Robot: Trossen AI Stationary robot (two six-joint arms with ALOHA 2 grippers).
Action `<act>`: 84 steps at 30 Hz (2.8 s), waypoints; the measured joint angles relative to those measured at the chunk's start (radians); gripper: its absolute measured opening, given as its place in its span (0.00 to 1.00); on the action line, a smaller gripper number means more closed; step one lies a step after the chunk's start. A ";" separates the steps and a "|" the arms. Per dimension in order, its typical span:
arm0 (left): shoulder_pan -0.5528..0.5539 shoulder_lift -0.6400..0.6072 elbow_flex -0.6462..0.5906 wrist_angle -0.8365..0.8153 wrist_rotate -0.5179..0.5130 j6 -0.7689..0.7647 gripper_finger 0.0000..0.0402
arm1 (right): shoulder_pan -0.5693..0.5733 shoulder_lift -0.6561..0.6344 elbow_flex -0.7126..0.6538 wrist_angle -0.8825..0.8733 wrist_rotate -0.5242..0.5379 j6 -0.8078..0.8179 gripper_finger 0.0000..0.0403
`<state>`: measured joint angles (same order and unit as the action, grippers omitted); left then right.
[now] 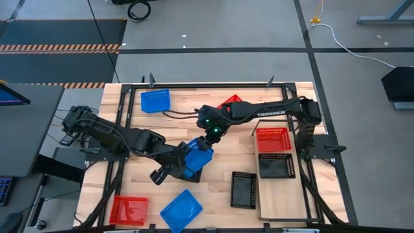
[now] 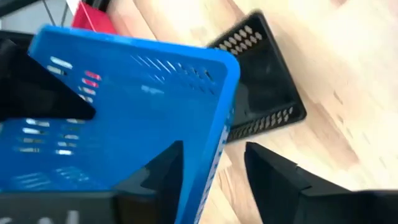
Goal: Stack baskets on shelf by color
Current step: Put the middle blue bin on the shelf
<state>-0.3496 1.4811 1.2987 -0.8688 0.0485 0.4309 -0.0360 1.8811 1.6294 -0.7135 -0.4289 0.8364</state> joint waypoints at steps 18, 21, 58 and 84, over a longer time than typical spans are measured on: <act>-0.002 -0.028 0.014 0.019 -0.184 -0.053 0.27 | 0.013 0.000 -0.002 -0.055 0.017 0.000 0.03; 0.000 -0.036 0.051 -0.042 -0.236 -0.111 0.33 | 0.015 -0.008 -0.002 -0.076 0.016 -0.004 0.02; 0.074 -0.123 0.132 -0.102 -0.338 -0.271 0.29 | 0.668 -0.378 -0.023 -0.853 0.337 1.252 0.02; 0.064 -0.122 0.131 -0.022 -0.335 -0.501 0.29 | 0.932 -0.377 -0.280 -0.765 0.095 1.450 0.08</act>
<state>-0.2855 1.3590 1.4296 -0.8906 -0.2870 -0.0700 0.8957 1.5040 1.3498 -1.4781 -0.3341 2.2868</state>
